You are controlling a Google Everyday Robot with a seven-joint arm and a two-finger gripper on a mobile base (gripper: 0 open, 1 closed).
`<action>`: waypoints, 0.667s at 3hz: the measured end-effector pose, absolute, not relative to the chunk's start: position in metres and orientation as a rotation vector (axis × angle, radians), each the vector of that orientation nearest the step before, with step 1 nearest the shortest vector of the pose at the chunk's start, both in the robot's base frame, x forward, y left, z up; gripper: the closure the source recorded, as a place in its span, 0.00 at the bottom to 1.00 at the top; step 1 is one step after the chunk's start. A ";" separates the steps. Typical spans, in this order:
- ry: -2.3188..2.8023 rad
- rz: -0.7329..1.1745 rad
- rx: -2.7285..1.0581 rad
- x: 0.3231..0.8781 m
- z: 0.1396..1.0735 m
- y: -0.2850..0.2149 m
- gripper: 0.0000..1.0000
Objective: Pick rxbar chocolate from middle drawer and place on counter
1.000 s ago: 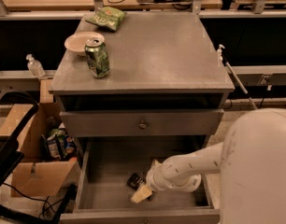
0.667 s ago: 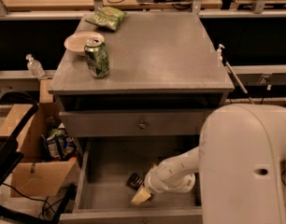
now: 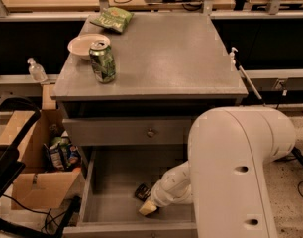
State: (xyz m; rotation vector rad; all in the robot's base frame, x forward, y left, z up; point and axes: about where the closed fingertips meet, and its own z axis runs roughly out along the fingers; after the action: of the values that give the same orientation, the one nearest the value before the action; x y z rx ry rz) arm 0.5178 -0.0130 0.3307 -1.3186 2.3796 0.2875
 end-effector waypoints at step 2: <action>2.380 0.288 -1.319 0.517 0.342 -0.013 0.98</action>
Offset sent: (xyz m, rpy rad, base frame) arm 0.0000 0.0000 0.0049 0.0000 0.0000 0.0000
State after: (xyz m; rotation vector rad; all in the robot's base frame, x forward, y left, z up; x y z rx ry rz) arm 0.5175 -0.0126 0.3420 -1.3195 2.3796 0.2883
